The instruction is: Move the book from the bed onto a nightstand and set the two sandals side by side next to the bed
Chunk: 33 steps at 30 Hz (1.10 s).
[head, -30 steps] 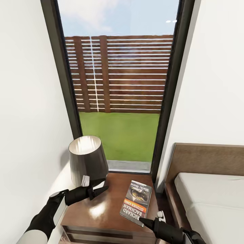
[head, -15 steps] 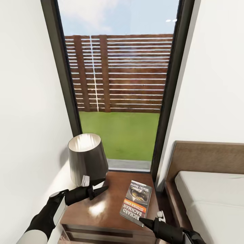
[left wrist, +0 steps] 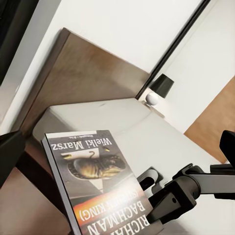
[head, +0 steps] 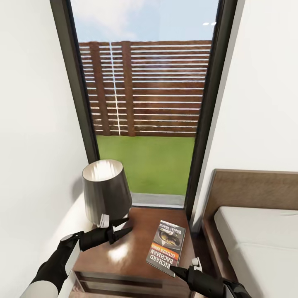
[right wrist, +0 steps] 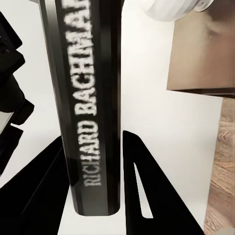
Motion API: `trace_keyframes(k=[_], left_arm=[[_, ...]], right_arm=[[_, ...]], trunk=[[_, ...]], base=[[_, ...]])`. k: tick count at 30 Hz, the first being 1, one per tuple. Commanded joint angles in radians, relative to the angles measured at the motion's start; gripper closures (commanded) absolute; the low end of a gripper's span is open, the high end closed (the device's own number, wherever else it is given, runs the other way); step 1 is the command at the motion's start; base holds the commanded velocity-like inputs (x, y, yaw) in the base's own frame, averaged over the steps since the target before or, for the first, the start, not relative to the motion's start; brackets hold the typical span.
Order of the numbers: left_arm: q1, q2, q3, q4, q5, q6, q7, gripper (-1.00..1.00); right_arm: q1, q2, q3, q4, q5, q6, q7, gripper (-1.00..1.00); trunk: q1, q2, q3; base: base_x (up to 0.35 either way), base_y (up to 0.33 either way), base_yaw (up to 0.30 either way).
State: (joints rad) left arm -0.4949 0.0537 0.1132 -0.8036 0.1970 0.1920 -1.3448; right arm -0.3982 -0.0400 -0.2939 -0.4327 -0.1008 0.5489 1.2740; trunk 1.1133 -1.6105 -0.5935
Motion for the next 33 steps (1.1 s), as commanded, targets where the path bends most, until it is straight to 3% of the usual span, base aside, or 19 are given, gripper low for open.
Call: trace_keyframes(k=[1,9,13,14,17,22,25,33], left_arm=[[-0.001,0.000,0.000,0.000,0.002,0.011,-0.004,-1.00],[-0.001,-0.004,-0.002,0.001,0.002,0.009,-0.003,-1.00],[-0.001,-0.030,-0.005,0.002,-0.001,0.008,0.035,-1.00],[-0.001,-0.044,-0.008,0.002,-0.006,0.008,0.071,-1.00],[-0.001,-0.069,-0.044,0.004,-0.018,0.007,0.125,-1.00],[-0.001,-0.089,-0.139,0.006,-0.022,0.005,0.146,-1.00],[-0.001,-0.090,-0.152,0.006,-0.022,0.004,0.146,-1.00],[-0.001,-0.089,-0.155,0.006,-0.022,0.004,0.141,-1.00]], right_arm=[[-0.001,0.000,-0.002,0.000,-0.004,0.009,0.002,1.00],[-0.001,0.000,-0.002,0.000,-0.004,0.009,0.001,1.00],[-0.001,0.000,-0.002,0.001,-0.003,0.009,0.001,1.00],[-0.001,0.000,-0.002,0.002,-0.003,0.009,0.001,1.00],[-0.001,0.000,-0.002,0.002,-0.003,0.009,0.001,1.00],[-0.001,0.000,-0.001,0.002,-0.002,0.009,0.001,1.00],[-0.001,0.000,-0.001,0.002,-0.002,0.009,0.001,1.00],[-0.001,0.000,-0.001,0.002,-0.003,0.009,0.001,1.00]], trunk=[[0.004,-0.008,-0.004],[0.012,-0.022,-0.010],[0.012,-0.022,-0.010],[0.012,-0.022,-0.010],[0.012,-0.022,-0.010],[0.012,-0.022,-0.010],[0.012,-0.022,-0.010],[0.042,-0.078,-0.036]], base=[[0.000,0.000,0.000],[0.000,0.000,0.000],[0.000,0.000,0.000],[0.000,0.000,0.000],[0.000,0.000,0.000],[0.000,0.000,0.000],[0.000,0.000,0.000],[0.000,0.000,0.000]])
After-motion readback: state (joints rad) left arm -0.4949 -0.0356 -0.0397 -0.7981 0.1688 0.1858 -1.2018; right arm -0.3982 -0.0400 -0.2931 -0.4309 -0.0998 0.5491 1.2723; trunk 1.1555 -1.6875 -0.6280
